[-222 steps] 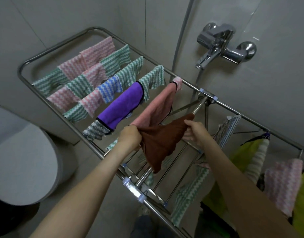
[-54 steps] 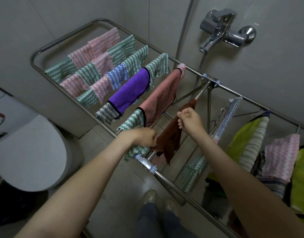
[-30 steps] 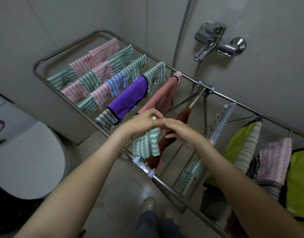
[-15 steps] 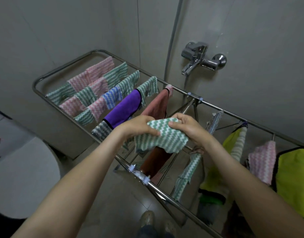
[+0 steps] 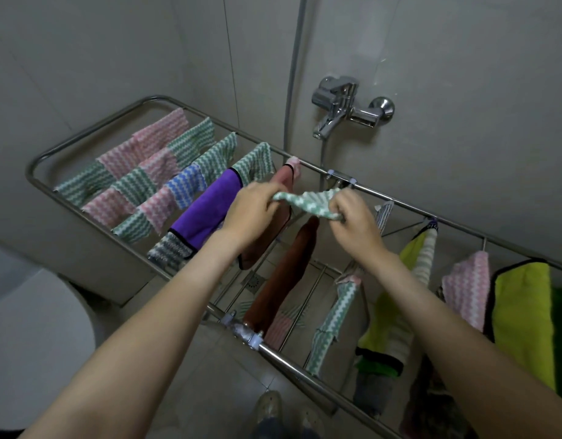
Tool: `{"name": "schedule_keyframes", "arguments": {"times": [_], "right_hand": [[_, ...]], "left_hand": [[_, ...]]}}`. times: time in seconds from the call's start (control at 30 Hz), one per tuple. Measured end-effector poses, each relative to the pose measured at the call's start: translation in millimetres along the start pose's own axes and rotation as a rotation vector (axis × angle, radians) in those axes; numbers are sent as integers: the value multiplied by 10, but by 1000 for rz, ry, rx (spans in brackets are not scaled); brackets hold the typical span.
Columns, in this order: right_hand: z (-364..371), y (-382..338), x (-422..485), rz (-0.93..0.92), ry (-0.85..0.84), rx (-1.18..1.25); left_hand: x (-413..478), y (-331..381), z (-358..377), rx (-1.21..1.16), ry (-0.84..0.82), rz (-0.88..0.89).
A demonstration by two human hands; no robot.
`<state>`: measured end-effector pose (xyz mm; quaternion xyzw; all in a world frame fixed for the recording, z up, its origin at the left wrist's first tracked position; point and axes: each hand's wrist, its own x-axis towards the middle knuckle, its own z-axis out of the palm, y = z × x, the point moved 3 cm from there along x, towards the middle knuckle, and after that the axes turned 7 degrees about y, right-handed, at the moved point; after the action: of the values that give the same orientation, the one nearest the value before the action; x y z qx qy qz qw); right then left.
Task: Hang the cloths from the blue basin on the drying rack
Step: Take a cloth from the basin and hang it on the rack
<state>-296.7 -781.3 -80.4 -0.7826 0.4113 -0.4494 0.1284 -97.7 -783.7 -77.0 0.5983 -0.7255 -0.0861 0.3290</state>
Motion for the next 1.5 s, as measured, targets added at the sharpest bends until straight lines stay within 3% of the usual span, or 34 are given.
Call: {"name": "schedule_keyframes", "arguments": {"times": [0.2, 0.27, 0.57, 0.73, 0.8, 0.9, 1.03, 1.27, 1.5], "right_hand": [[502, 167, -526, 91, -496, -12], [597, 216, -629, 167, -619, -23], [719, 287, -792, 307, -811, 9], [762, 261, -869, 347, -903, 50], [795, 218, -908, 359, -1019, 63], [826, 176, -965, 465, -1126, 49], [784, 75, -808, 457, -999, 62], [1007, -598, -353, 199, -786, 145], [1875, -2273, -318, -282, -1077, 306]], "left_hand": [[-461, -210, 473, 136, -548, 41], [-576, -222, 562, 220, -652, 96], [-716, -324, 638, 101, -675, 36], [-729, -414, 571, 64, -573, 67], [-778, -450, 568, 125, -662, 79], [-862, -500, 557, 76, -805, -92], [-869, -486, 405, 67, -638, -290], [-1204, -499, -330, 176, -203, -541], [-2715, -702, -1691, 274, 215, -993]]}}
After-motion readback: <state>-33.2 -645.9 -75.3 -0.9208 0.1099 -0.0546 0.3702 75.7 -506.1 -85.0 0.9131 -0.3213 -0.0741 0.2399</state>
